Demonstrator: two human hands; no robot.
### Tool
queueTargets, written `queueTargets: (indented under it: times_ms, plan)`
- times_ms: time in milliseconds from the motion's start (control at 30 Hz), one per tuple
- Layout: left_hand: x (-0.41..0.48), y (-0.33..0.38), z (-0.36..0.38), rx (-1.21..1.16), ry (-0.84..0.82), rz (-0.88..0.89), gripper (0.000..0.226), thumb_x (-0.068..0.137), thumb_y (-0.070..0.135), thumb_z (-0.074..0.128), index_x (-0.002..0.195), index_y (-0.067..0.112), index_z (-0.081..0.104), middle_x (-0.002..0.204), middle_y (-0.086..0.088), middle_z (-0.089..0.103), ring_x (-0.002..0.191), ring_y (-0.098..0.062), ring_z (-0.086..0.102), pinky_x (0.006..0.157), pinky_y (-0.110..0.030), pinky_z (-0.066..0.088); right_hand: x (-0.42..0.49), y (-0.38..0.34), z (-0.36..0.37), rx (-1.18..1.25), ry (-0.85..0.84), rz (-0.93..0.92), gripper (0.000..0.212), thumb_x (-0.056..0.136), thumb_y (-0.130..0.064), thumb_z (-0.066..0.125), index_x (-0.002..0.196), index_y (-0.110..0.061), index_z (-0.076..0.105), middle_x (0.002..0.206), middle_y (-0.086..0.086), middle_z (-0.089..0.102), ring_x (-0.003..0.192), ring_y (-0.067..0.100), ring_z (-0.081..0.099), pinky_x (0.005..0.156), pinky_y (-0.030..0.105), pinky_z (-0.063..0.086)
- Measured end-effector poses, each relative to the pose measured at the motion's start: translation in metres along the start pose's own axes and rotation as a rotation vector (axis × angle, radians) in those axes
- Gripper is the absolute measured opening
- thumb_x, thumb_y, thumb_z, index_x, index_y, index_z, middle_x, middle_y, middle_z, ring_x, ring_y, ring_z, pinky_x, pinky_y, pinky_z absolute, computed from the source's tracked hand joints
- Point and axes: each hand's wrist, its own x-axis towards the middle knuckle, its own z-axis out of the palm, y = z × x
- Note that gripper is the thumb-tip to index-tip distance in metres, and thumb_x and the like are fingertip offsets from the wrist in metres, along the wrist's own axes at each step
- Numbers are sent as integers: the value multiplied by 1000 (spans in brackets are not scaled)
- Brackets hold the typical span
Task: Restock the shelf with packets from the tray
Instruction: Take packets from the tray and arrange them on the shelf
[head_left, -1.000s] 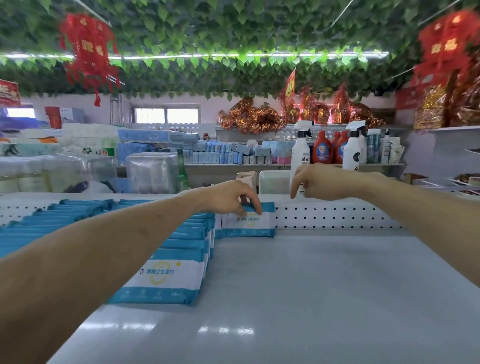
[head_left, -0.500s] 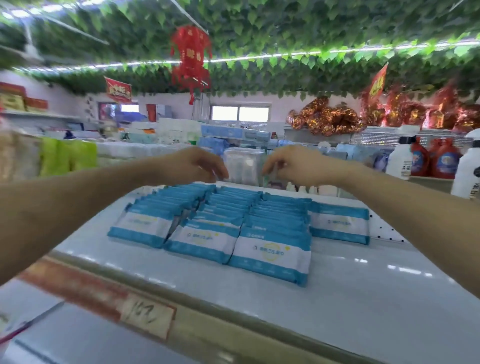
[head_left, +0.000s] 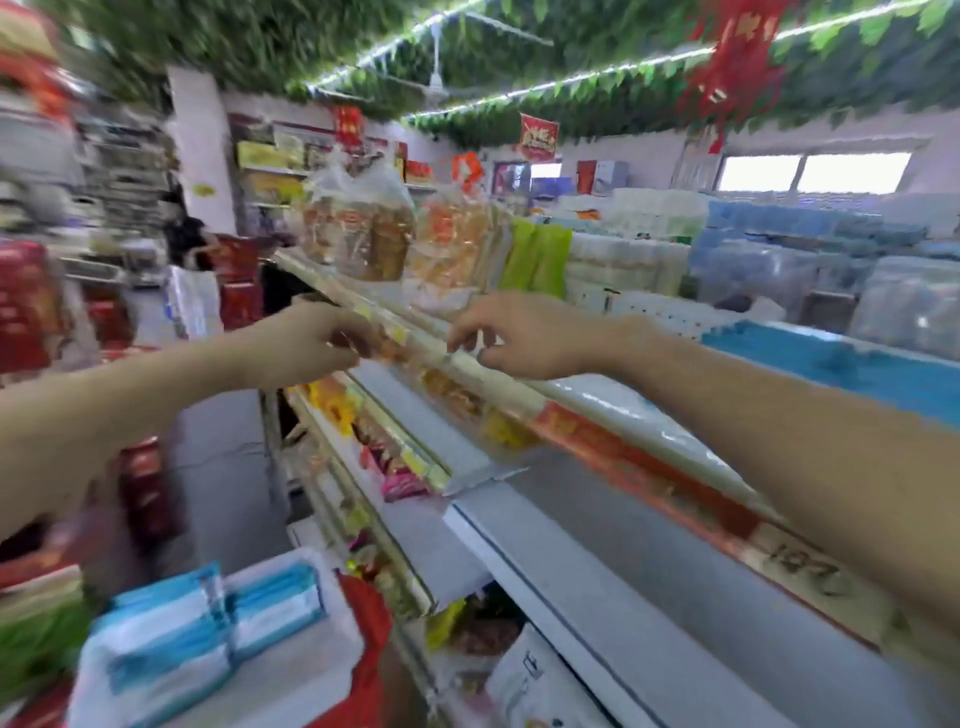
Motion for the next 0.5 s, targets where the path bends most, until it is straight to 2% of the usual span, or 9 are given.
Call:
queueTargets:
  times_ms: [100,200,333,433,500]
  plan:
    - [-37,-51,10,43,-30,-82,29,99,6,62,115,29,71,109,13,69,99,-1,64,91,-33,52,48,-31,47,88,-53,-51,35,91,-10,59,123,-20,69,109,-5,62,92,11,54,84,35,48]
    - [-71,-95,30,91,-63,-183,33,94,3,62,121,20,73,111,4,72,96,-12,65,91,-34,52,84,-60,100,179,-100,-72,34,92,-14,58,121,-27,69,109,-11,58,95,10,57,87,37,51]
    - [-116,-142,74,62,-96,-341,37,91,3,58,120,20,73,113,2,73,100,-16,66,93,-32,52,115,-101,185,276,-196,-80,32,96,-10,57,124,-19,70,117,-2,64,98,12,57,87,31,48]
    - [-150,-181,116,51,-188,-465,41,90,5,54,122,23,72,120,3,73,107,-17,66,99,-35,53,129,-128,257,347,-293,-52,35,95,-10,55,126,-20,69,119,-2,62,105,16,59,85,32,49]
    - [-171,-203,141,41,-239,-546,41,90,6,55,122,24,73,121,5,72,107,-16,66,98,-30,51,137,-142,309,389,-374,-31,35,95,-10,56,127,-20,68,121,-1,59,108,18,58,84,29,44]
